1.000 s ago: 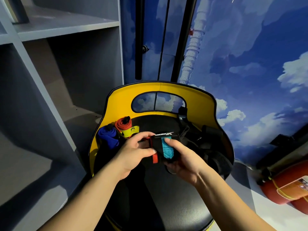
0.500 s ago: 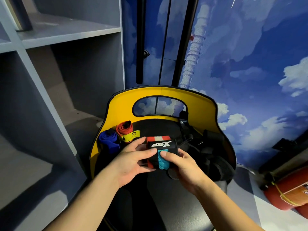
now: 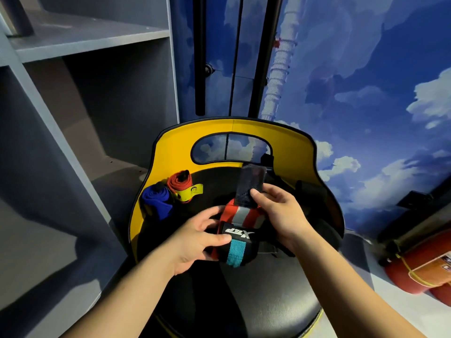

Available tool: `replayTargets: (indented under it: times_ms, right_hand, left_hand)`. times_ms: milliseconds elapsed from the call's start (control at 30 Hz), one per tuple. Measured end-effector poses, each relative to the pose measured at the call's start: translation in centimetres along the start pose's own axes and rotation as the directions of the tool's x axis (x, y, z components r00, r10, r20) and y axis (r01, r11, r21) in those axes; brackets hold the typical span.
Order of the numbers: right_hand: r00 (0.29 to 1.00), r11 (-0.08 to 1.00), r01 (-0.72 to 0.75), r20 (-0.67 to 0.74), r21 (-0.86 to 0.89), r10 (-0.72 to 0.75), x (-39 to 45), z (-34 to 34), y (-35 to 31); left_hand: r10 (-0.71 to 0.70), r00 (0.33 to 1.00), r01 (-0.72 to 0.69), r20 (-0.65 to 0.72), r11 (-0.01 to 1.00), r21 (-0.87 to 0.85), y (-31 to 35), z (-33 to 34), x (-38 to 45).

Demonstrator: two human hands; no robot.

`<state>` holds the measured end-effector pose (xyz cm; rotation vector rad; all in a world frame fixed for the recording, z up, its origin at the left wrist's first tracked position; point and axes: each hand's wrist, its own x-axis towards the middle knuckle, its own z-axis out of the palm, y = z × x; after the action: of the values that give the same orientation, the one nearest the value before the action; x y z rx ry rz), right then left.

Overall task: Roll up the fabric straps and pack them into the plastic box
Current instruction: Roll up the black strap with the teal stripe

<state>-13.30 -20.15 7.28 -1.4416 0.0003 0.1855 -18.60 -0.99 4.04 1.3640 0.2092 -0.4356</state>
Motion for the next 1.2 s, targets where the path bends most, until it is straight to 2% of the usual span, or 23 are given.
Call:
replayTargets:
  times_ms: [133, 233, 400, 433, 500, 600, 733, 867, 1067, 1200]
  right_hand:
    - [0.992, 0.986, 0.107, -0.060, -0.126, -0.115, -0.1, 0.3, -0.2]
    - [0.977, 0.958, 0.207, -0.018, -0.198, -0.214, -0.4, 0.1, -0.8]
    - [0.941, 0.888, 0.336, 0.066, -0.313, -0.333, -1.1, 0.2, -1.2]
    - [0.942, 0.884, 0.334, 0.080, -0.328, -0.326, -1.2, 0.3, -1.1]
    - [0.958, 0.932, 0.277, 0.145, -0.236, -0.248, -1.8, 0.6, -1.2]
    - [0.977, 0.989, 0.118, 0.187, -0.085, -0.101, -2.3, 0.9, -1.1]
    - [0.975, 0.993, -0.110, 0.198, 0.033, 0.101, -2.4, 1.1, -0.9]
    - [0.984, 0.995, -0.026, 0.173, -0.098, 0.043, -2.5, 1.6, 0.1]
    - [0.990, 0.996, -0.034, 0.133, -0.088, 0.045, -2.0, 1.8, 1.9]
    - [0.993, 0.998, -0.032, 0.108, -0.055, 0.038, -1.9, 2.1, 2.6]
  left_hand:
    - [0.003, 1.000, -0.003, -0.013, 1.000, 0.028, -0.1, 0.2, 0.0]
    - [-0.005, 1.000, 0.006, -0.023, 0.999, 0.039, 0.1, -0.1, 0.2]
    - [0.013, 0.989, -0.020, -0.145, 0.999, -0.045, 0.2, -0.6, 0.8]
    - [0.018, 0.985, -0.031, -0.172, 0.997, -0.072, 0.2, -0.7, 0.9]
    - [0.027, 0.975, -0.054, -0.221, 0.991, -0.119, 0.4, -0.8, 1.3]
    - [0.041, 0.957, -0.090, -0.288, 0.984, -0.157, 0.9, -1.1, 1.6]
    - [0.039, 0.943, -0.110, -0.331, 0.974, -0.199, 1.3, -1.7, 1.5]
    - [0.010, 0.950, -0.100, -0.313, 0.957, -0.273, 1.8, -2.1, 1.4]
    - [0.048, 0.924, -0.172, -0.379, 0.938, -0.301, 2.3, -2.1, 1.4]
    - [0.043, 0.924, -0.203, -0.380, 0.897, -0.393, 2.5, -1.6, 1.3]
